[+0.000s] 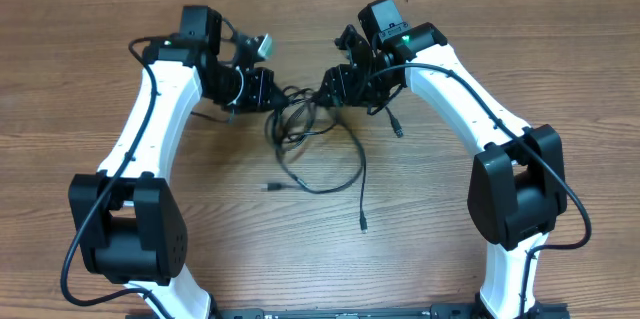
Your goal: Untangle cables
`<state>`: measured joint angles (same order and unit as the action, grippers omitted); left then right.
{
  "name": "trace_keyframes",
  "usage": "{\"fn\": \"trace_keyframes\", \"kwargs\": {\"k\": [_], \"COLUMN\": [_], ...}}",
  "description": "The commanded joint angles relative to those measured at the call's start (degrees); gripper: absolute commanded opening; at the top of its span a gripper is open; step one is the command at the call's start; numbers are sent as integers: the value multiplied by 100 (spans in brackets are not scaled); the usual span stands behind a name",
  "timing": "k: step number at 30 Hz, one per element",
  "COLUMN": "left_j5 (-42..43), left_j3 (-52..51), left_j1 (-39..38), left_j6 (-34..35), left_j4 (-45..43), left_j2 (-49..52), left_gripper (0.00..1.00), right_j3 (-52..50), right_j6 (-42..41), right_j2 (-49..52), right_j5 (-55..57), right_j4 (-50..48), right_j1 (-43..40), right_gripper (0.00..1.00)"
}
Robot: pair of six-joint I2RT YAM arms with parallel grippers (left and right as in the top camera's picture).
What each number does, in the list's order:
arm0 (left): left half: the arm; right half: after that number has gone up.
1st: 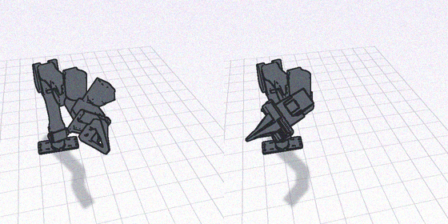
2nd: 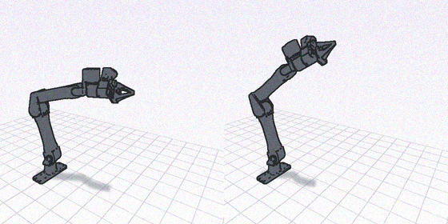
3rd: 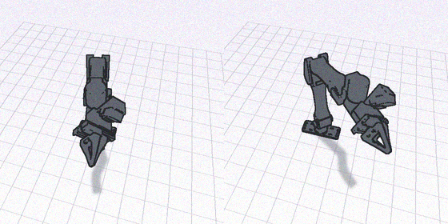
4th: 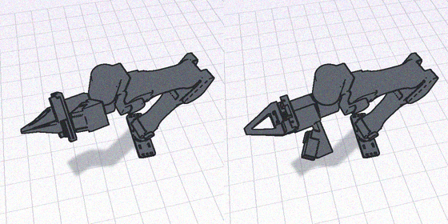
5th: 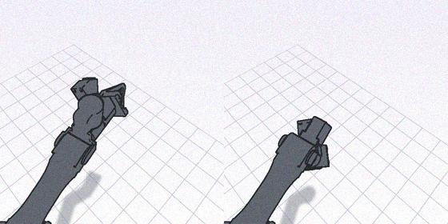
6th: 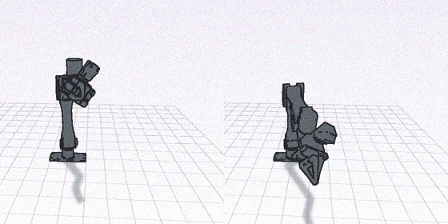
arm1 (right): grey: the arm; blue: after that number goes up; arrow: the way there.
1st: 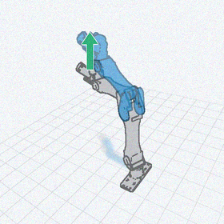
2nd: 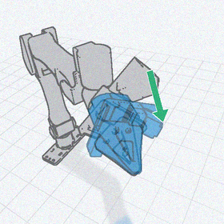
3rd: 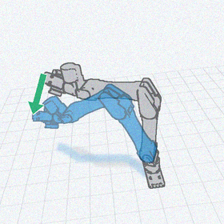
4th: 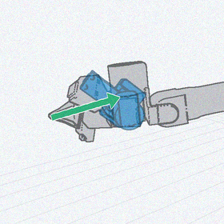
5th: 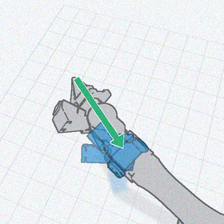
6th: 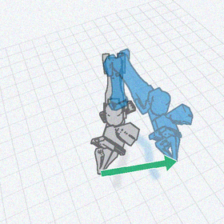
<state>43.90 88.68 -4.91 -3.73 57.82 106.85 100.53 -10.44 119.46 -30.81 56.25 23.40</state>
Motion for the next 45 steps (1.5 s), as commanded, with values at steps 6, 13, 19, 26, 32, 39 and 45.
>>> {"fn": "trace_keyframes", "kwargs": {"k": [6,13,19,26,32,39,45], "left_j5": [1250,1250,1252,1252,1421,1423,1423], "left_j3": [186,186,186,186,186,186,186], "left_j1": [-20,-20,-22,-22,-20,-20,-22], "left_j6": [-964,-962,-962,-960,-957,-953,-890], "left_j4": [85,181,267,367,476,472,474], "left_j2": [-15,-15,-15,-15,-15,-15,-13], "left_gripper": [4,4,4,4,4,4,4], "right_j3": [-20,-42,-238,-308,-308,-308,-308], "right_j6": [-22,-20,-22,-24,-24,-22,-20], "right_j2": [17,17,20,20,20,20,26], "right_j5": [186,962,1128,1130,1128,1128,1152], "right_j4": [-68,-72,-310,-831,-1062,-944,-1034], "right_j1": [2,2,2,2,13,103,210], "right_gripper": [52,48,48,48,49,49,49]}}
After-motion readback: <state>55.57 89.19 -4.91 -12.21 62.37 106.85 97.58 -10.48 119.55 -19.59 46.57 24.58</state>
